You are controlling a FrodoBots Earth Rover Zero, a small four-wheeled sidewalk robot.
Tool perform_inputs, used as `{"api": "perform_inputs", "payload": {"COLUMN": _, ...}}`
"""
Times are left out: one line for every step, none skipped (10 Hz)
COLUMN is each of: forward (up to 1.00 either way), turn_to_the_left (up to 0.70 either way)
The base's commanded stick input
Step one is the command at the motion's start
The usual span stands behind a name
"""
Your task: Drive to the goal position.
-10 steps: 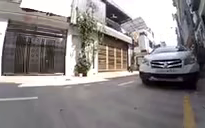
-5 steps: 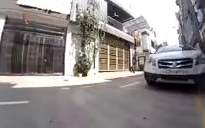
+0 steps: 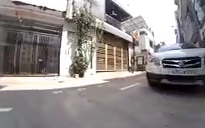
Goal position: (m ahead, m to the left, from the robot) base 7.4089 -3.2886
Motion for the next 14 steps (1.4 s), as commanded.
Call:
{"api": "perform_inputs", "payload": {"forward": 0.70, "turn_to_the_left": 0.00}}
{"api": "perform_inputs", "payload": {"forward": 0.70, "turn_to_the_left": 0.00}}
{"api": "perform_inputs", "payload": {"forward": 0.70, "turn_to_the_left": 0.00}}
{"api": "perform_inputs", "payload": {"forward": 0.70, "turn_to_the_left": 0.00}}
{"api": "perform_inputs", "payload": {"forward": 0.70, "turn_to_the_left": 0.00}}
{"api": "perform_inputs", "payload": {"forward": 0.70, "turn_to_the_left": 0.00}}
{"api": "perform_inputs", "payload": {"forward": 0.70, "turn_to_the_left": 0.00}}
{"api": "perform_inputs", "payload": {"forward": 0.70, "turn_to_the_left": 0.00}}
{"api": "perform_inputs", "payload": {"forward": 0.70, "turn_to_the_left": 0.00}}
{"api": "perform_inputs", "payload": {"forward": 0.70, "turn_to_the_left": -0.35}}
{"api": "perform_inputs", "payload": {"forward": 0.70, "turn_to_the_left": -0.35}}
{"api": "perform_inputs", "payload": {"forward": 0.70, "turn_to_the_left": -0.35}}
{"api": "perform_inputs", "payload": {"forward": 0.70, "turn_to_the_left": -0.35}}
{"api": "perform_inputs", "payload": {"forward": 0.70, "turn_to_the_left": -0.35}}
